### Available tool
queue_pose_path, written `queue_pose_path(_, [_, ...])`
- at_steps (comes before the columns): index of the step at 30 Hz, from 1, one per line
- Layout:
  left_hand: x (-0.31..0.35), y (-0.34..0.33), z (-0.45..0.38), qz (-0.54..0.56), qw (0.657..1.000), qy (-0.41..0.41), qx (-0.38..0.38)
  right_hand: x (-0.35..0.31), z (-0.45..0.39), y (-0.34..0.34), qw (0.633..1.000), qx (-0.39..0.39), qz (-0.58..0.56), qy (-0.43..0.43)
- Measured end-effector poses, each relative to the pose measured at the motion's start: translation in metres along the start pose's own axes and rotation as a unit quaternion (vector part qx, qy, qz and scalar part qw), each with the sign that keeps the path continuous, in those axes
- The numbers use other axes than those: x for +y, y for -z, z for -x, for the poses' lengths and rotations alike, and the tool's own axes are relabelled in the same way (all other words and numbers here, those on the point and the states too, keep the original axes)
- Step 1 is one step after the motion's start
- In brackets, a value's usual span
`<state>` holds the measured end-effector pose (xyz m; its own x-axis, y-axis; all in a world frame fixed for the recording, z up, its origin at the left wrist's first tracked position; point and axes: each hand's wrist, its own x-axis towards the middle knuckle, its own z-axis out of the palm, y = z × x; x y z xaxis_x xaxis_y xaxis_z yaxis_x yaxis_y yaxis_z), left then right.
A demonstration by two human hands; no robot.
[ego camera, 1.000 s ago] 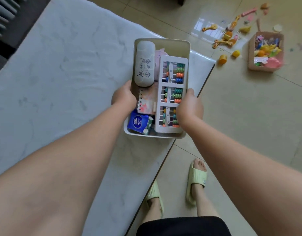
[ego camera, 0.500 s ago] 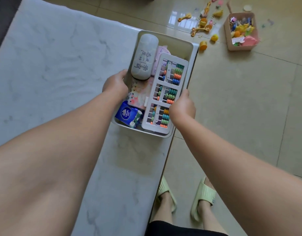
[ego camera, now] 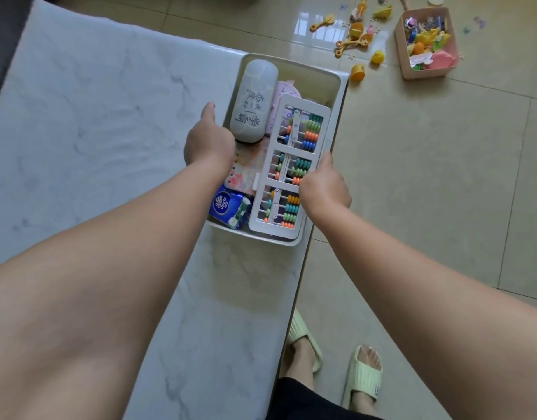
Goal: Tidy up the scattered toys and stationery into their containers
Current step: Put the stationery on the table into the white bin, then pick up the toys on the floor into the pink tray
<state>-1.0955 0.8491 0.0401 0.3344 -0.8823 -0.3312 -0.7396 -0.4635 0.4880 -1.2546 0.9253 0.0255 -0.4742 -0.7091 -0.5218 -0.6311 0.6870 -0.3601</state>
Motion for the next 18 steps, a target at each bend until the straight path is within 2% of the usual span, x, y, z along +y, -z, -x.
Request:
queue_pose_path(4, [0.033,0.0,0.0,-0.077,0.992,-0.088,0.041,0.001,-0.014,0.017,0.999,0.016,-0.027,0.041])
queue_pose_path(10, [0.113,-0.051,0.011,-0.19,0.966,-0.177,-0.004,0.012,-0.069,0.062,0.996,0.009,-0.037,0.078])
queue_pose_path(18, [0.229,-0.128,-0.006,-0.307,0.921,-0.237,-0.038,0.038,-0.181,0.144,0.997,-0.018,-0.022,0.071])
